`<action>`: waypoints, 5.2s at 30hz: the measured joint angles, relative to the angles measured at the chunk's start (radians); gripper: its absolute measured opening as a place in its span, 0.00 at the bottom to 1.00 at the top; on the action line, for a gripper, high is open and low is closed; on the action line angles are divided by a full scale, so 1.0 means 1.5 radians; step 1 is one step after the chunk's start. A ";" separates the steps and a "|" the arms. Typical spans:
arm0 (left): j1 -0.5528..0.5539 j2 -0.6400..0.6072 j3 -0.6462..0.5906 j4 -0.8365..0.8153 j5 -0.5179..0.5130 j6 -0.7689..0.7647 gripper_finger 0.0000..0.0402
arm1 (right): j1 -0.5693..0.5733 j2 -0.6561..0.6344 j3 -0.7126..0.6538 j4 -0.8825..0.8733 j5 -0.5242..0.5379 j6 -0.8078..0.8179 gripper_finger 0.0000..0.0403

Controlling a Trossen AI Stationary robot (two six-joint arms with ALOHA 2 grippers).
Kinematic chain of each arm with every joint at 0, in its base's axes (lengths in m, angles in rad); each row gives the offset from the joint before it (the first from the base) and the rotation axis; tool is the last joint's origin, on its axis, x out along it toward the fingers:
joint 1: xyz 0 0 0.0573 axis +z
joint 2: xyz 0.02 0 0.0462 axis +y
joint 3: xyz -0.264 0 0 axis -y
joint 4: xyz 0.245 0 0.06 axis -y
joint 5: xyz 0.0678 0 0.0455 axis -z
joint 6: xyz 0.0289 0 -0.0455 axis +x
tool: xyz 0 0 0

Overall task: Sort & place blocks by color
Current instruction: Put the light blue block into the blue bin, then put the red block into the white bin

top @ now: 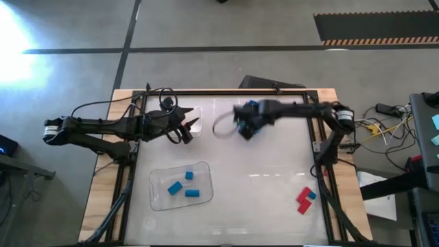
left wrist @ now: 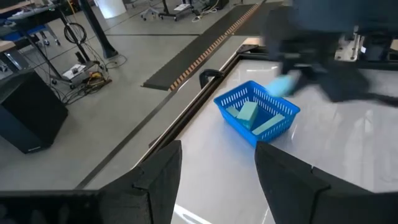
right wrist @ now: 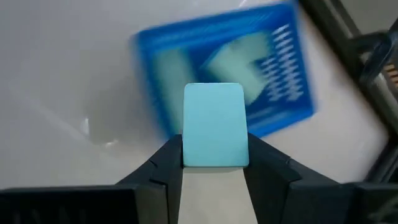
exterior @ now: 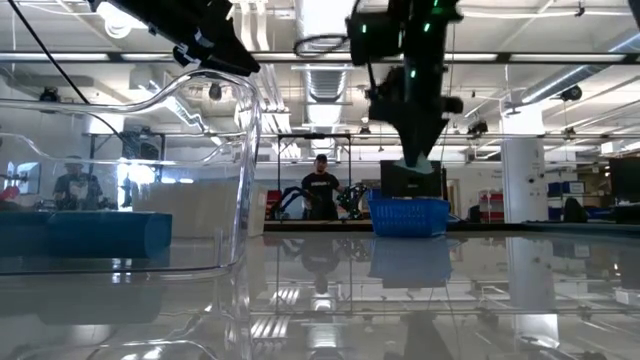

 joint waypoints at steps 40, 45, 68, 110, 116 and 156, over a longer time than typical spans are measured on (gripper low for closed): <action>0.000 0.000 -0.004 -0.002 0.000 0.012 0.47 | 0.202 -0.088 -0.017 -0.040 -0.371 0.353 0.55; 0.000 0.000 -0.006 -0.002 0.000 0.013 0.47 | 0.355 -0.088 -0.083 -0.035 -0.442 0.590 0.55; 0.000 0.000 -0.007 0.017 0.000 0.035 0.47 | 0.563 -0.089 -0.370 0.046 -0.532 0.865 0.05; 0.000 0.000 -0.007 0.021 0.000 0.034 0.47 | 0.475 -0.042 -0.274 0.026 -0.281 -0.158 0.49; 0.000 0.000 -0.007 0.022 0.000 0.035 0.47 | 0.474 -0.013 -0.277 0.048 -0.275 -0.176 0.50; -0.179 0.073 -0.010 0.064 0.156 0.032 0.47 | 0.195 -0.119 -0.431 1.243 -0.224 -0.494 0.22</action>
